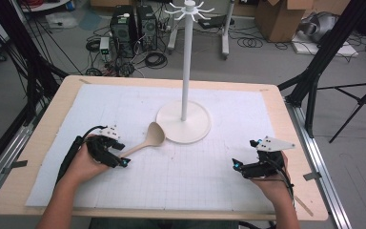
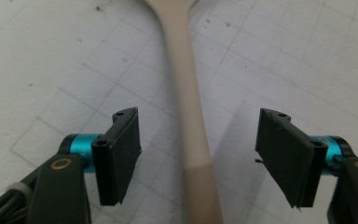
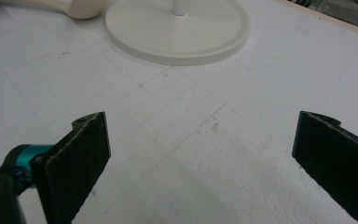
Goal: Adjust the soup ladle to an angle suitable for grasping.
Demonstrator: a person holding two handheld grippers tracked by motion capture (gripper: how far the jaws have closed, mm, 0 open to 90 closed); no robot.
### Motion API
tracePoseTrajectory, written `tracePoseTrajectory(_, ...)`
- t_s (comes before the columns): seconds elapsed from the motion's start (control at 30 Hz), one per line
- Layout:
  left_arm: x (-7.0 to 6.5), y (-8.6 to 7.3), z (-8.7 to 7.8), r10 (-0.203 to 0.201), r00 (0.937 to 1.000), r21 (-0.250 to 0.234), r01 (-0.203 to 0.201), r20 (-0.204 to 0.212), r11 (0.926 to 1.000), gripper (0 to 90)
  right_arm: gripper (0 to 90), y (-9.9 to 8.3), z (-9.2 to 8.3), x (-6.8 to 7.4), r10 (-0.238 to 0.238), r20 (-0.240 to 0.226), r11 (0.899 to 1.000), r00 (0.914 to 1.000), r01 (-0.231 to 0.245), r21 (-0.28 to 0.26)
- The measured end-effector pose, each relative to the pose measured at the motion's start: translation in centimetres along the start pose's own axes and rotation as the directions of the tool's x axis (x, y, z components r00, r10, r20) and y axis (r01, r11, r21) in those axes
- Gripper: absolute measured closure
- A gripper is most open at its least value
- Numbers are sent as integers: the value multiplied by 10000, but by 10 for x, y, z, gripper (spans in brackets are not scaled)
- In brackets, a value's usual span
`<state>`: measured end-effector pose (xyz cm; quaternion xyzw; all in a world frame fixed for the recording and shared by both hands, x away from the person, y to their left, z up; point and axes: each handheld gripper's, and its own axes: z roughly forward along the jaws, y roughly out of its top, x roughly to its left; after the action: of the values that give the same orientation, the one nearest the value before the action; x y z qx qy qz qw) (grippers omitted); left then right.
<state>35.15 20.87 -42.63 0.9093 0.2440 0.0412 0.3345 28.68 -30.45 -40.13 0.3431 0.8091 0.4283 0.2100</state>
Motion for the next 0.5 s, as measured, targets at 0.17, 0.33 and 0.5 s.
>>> tracePoseTrajectory(0.17, 0, 0, 0, 47, 10000, 152, -47, 16, 9999, 418, 27, 0, 0, 0, -70, 5, 10000, 10000, 70, -11)
tracePoseTrajectory(0.33, -1, 3, 0, 142, 9999, 388, -141, -37, 9991, 532, 28, 0, 0, 0, -101, 46, 9999, 9999, 101, 39)
tracePoseTrajectory(0.5, -4, 8, 0, 404, 9987, 832, -375, -326, 9958, 627, 28, 0, 1, 1, -90, 70, 9999, 9999, 90, 88)
